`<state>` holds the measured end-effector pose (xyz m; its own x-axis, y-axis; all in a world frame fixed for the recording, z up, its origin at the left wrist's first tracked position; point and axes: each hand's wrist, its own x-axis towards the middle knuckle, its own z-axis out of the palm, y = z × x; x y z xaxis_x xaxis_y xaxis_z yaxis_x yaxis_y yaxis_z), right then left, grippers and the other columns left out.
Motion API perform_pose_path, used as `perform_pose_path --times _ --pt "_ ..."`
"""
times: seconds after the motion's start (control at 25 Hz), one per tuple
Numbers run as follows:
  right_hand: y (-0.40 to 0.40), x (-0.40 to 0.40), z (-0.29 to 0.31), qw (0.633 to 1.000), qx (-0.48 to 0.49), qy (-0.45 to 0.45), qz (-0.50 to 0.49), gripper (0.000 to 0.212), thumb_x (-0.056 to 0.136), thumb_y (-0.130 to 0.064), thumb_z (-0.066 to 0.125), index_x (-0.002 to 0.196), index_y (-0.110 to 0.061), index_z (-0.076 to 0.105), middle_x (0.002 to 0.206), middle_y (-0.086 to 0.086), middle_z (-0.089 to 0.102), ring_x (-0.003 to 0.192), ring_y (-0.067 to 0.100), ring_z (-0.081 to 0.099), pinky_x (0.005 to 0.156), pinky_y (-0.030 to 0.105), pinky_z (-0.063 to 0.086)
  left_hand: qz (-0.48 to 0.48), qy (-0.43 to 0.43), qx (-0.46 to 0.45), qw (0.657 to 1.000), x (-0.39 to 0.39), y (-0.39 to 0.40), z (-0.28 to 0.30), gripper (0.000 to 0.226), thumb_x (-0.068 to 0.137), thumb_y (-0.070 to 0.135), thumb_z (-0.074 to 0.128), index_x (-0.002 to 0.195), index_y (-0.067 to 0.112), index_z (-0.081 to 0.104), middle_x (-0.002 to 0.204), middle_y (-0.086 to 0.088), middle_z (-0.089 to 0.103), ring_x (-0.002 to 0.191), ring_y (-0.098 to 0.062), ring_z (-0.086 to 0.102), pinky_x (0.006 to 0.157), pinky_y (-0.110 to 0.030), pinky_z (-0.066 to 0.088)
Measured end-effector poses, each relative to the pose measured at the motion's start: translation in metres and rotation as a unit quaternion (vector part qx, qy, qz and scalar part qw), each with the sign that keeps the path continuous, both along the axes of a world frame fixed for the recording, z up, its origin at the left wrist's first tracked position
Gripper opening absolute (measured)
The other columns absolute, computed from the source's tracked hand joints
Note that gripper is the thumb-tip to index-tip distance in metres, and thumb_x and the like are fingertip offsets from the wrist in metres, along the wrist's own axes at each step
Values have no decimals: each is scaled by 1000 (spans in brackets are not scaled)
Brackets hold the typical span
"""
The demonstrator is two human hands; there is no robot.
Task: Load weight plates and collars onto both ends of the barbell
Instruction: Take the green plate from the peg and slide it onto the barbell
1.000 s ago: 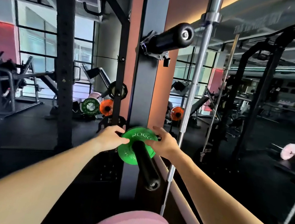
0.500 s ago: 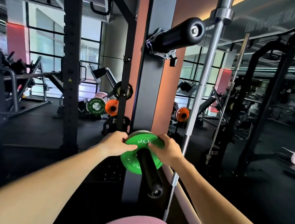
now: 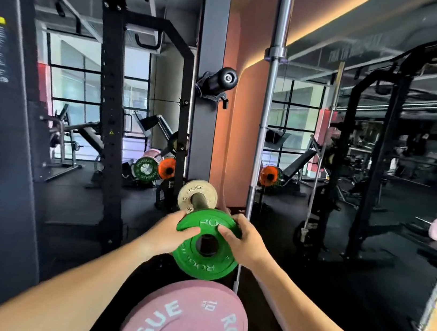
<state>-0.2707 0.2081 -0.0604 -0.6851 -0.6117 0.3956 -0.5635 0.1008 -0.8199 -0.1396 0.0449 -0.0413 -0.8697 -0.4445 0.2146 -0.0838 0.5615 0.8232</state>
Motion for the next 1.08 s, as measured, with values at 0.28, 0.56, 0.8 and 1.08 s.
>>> perform_pose_path --times 0.28,0.56,0.8,1.08 --pt "1 90 28 994 -63 -54 67 18 96 -26 69 106 -12 62 104 11 72 99 31 70 90 51 58 46 31 0 998 102 9 31 13 94 35 69 101 24 65 89 9 77 77 -1 72 61 -13 51" --pt "-75 204 66 979 -121 -55 156 7 95 -25 69 95 -22 63 86 -6 69 72 -3 63 63 13 49 121 82 -3 989 242 -27 76 21 95 34 68 110 20 65 99 -2 77 91 -18 75 78 -35 59" --pt "-170 354 82 952 -130 -95 260 14 96 -20 68 102 -8 63 89 8 67 77 15 60 73 34 52 221 111 -27 968 405 -85 95 16 95 32 67 105 21 64 103 -8 75 95 -27 73 79 -40 59" --pt "-255 516 84 919 -134 -131 347 3 97 -29 68 94 -27 66 95 2 73 80 10 66 70 28 56 299 128 -47 945 575 -145 102 12 95 32 67 103 23 64 95 -5 76 80 -23 74 69 -41 59"
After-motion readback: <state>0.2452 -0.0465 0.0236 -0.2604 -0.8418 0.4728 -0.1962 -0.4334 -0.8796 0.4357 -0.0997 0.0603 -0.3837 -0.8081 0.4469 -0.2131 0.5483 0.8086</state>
